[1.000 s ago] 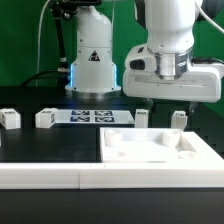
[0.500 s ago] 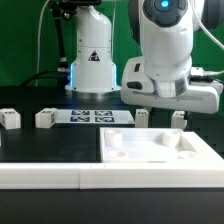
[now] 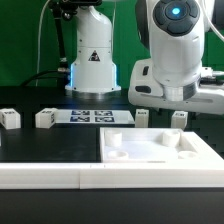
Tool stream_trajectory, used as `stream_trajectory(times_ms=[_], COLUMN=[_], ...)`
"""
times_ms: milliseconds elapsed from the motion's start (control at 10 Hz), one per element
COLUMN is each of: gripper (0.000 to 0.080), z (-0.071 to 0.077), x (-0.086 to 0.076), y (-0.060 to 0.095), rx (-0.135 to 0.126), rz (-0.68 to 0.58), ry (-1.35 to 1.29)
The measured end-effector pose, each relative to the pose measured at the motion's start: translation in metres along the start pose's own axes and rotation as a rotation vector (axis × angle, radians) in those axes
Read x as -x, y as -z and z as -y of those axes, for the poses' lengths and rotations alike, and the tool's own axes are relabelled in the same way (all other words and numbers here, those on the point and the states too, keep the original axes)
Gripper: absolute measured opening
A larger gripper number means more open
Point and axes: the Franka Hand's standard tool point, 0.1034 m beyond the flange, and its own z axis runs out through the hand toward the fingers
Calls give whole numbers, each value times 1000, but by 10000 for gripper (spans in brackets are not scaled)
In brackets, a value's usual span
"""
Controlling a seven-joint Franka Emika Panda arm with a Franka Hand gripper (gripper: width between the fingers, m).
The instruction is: Assemble one leg
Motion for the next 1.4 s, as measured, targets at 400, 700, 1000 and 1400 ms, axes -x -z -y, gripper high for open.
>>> stream_trajectory(times_ms=[400,700,1000,1400], gripper=[649,649,398,289], z=[1,1,1,1], x=[1,4,4,4], y=[-13,-22,-22,-22], rx=[9,16,17,17], rz=[-7,-9,-8,-8], ry=[3,8,9,9])
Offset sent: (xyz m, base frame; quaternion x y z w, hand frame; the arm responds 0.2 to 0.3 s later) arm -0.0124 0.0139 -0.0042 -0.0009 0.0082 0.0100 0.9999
